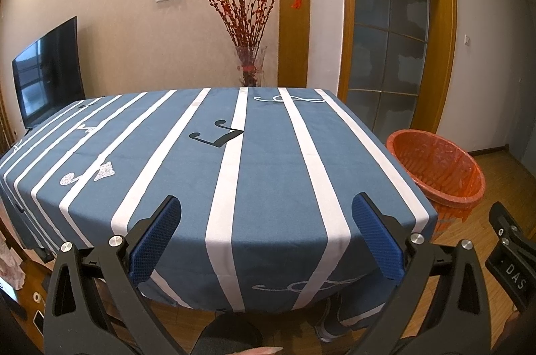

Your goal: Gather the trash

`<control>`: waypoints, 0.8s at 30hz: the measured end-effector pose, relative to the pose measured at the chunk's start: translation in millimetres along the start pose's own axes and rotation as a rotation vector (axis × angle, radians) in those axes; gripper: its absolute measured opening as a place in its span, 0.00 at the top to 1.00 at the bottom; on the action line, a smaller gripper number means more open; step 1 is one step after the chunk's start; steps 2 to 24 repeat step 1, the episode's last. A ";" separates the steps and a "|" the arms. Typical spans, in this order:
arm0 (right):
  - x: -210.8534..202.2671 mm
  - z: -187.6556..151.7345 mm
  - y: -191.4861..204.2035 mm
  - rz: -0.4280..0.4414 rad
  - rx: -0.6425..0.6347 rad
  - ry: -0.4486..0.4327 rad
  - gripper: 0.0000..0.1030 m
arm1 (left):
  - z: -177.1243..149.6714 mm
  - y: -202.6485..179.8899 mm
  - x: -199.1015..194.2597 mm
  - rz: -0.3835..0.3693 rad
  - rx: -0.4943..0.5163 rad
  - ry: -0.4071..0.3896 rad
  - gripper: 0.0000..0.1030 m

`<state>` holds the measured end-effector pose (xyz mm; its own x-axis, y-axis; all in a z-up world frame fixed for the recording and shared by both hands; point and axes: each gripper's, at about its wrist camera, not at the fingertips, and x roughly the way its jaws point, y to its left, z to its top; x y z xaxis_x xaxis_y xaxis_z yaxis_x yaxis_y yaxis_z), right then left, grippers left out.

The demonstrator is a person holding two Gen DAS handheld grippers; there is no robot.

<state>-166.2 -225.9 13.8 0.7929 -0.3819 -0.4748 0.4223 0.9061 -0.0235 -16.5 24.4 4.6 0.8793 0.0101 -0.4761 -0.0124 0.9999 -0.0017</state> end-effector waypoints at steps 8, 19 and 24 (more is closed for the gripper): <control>-0.3 -0.2 0.2 0.000 0.000 0.000 0.04 | -0.1 -0.2 0.1 0.000 -0.001 0.000 0.03; -0.3 -0.2 0.2 0.000 0.000 0.000 0.04 | -0.1 -0.2 0.1 0.000 -0.001 0.000 0.03; -0.3 -0.2 0.2 0.000 0.000 0.000 0.04 | -0.1 -0.2 0.1 0.000 -0.001 0.000 0.03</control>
